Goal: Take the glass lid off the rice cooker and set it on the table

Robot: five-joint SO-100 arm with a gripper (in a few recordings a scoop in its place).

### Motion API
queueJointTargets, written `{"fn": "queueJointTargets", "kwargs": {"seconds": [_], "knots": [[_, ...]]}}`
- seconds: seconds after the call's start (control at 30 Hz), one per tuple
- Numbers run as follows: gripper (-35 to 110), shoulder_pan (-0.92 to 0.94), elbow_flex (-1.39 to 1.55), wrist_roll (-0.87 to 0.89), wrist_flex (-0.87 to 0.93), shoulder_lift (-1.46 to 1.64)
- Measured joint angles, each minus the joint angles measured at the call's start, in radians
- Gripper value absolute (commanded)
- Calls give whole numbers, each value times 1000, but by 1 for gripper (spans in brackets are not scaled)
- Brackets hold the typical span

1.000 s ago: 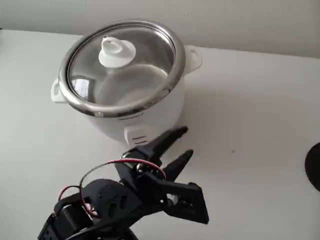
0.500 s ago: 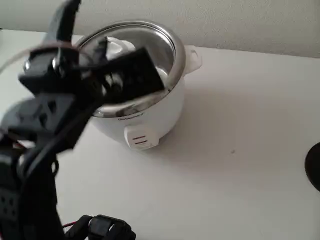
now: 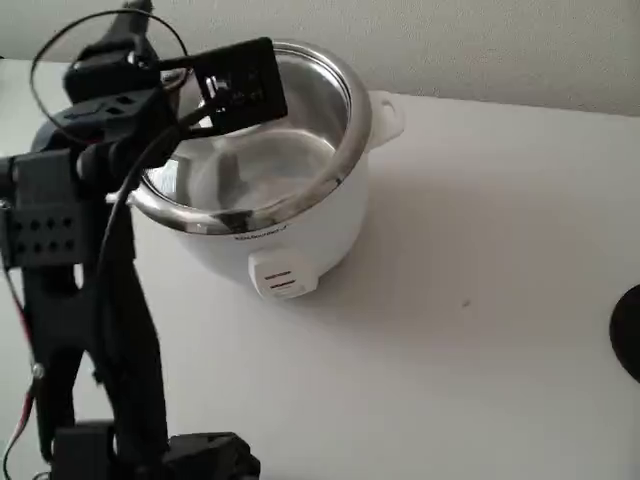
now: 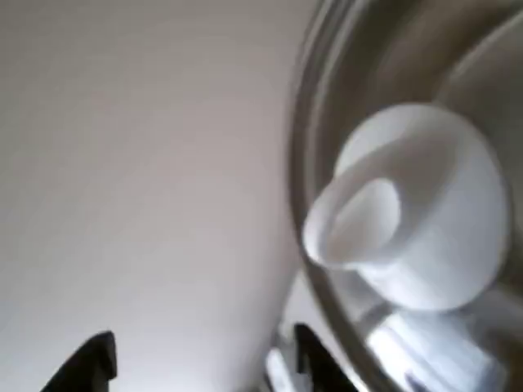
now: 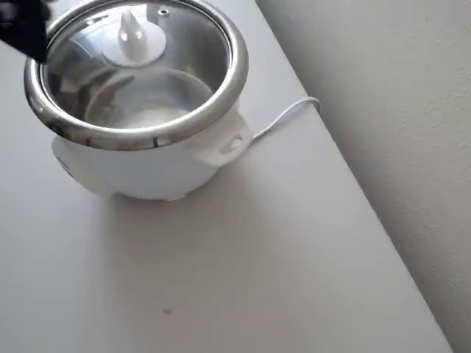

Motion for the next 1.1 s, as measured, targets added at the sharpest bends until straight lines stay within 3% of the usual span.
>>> {"fn": "queueJointTargets", "kwargs": {"seconds": [0.5,1.1], "knots": [[29,132,0,-3,-46,-100],[21,138,6,63,-216,-130]]}}
